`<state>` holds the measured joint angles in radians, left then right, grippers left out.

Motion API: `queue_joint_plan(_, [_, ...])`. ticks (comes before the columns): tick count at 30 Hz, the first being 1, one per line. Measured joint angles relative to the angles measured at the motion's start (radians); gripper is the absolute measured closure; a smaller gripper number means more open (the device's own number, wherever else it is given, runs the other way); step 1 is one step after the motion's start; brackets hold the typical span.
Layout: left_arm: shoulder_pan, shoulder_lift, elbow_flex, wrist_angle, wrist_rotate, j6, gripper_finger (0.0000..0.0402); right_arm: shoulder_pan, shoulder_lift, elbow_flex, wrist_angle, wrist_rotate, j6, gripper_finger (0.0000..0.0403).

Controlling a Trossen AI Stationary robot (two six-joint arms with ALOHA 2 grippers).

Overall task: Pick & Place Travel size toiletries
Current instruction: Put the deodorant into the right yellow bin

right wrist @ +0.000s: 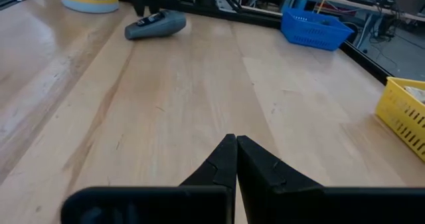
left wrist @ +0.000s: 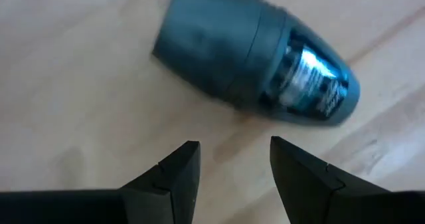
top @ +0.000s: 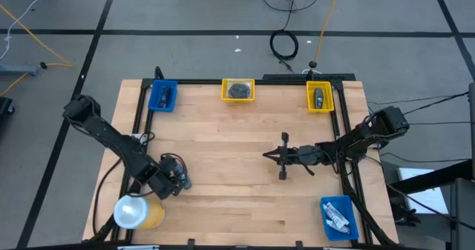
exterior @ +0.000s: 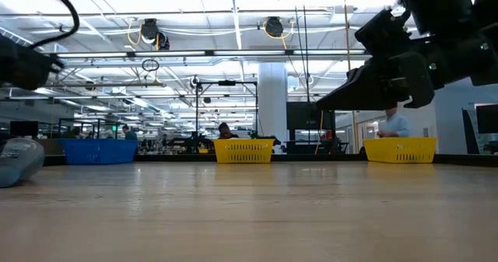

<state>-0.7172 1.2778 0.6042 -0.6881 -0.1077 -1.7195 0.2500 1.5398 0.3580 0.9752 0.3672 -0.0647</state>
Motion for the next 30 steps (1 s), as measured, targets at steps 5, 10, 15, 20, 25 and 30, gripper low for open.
queue_joint_plan(5, [0.028, 0.000, -0.079, 0.188, -0.100, 0.077, 0.0222, 0.000, 0.000, 0.000, 0.000, 0.000, -0.001, 0.0402])
queue_joint_plan(10, [0.087, 0.020, -0.142, 0.355, -0.207, 0.163, 0.0222, 0.000, 0.000, 0.000, 0.000, -0.001, -0.003, 0.0402])
queue_joint_plan(15, [0.148, 0.067, -0.158, 0.508, -0.236, 0.334, 0.0222, 0.000, 0.000, 0.000, 0.000, -0.001, -0.002, 0.0401])
queue_joint_plan(20, [0.184, 0.096, -0.155, 0.605, -0.136, 0.495, 0.0222, 0.000, 0.000, 0.000, 0.000, -0.001, -0.001, 0.0402])
queue_joint_plan(25, [0.176, 0.083, -0.113, 0.595, 0.054, 0.638, 0.0222, 0.000, 0.000, 0.000, -0.001, -0.001, 0.000, 0.0401])
queue_joint_plan(30, [0.160, 0.062, -0.013, 0.529, 0.097, 0.816, 0.0222, 0.000, 0.000, 0.000, -0.001, -0.002, 0.000, 0.0402])
